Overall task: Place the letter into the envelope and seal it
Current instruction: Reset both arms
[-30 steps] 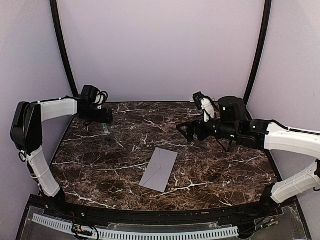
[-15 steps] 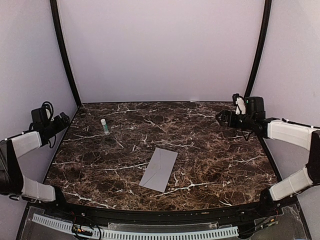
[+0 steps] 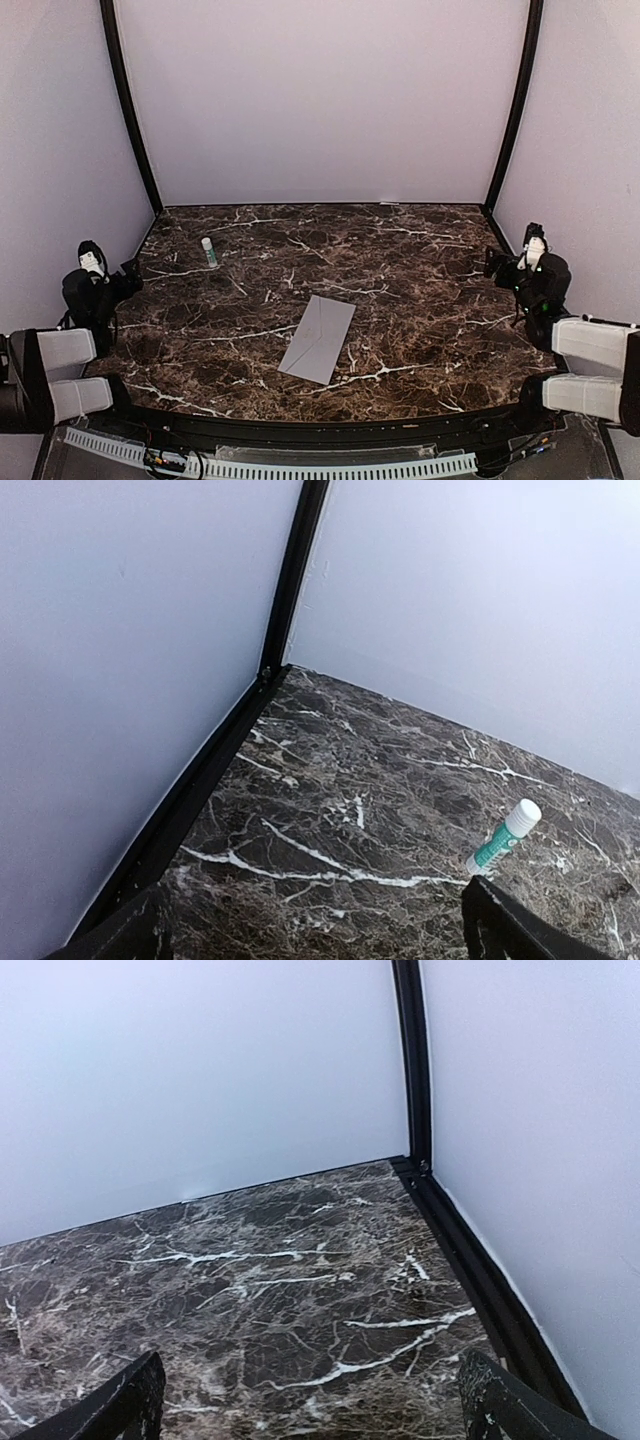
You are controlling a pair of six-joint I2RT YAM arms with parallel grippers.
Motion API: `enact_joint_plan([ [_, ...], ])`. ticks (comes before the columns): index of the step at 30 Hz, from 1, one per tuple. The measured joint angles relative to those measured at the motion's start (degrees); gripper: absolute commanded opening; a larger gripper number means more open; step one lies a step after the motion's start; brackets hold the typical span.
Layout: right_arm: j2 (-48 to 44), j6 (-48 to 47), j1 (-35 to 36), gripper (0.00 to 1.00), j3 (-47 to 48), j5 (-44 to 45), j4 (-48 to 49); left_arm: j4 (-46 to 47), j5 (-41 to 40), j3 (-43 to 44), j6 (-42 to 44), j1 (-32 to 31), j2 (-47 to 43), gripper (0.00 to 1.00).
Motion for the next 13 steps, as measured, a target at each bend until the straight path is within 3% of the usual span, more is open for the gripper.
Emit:
enact_joint_plan([
  [6, 3.3, -3.9, 0.0, 0.99, -9.8, 4.2, 15.9, 7.9, 4.2, -0.7, 2.3, -0.6, 7.5, 0.99],
  [13, 6.1, -5.1, 0.0, 0.99, -10.3, 4.6, 22.2, 10.4, 6.4, -0.7, 3.8, -1.0, 8.7, 0.99],
])
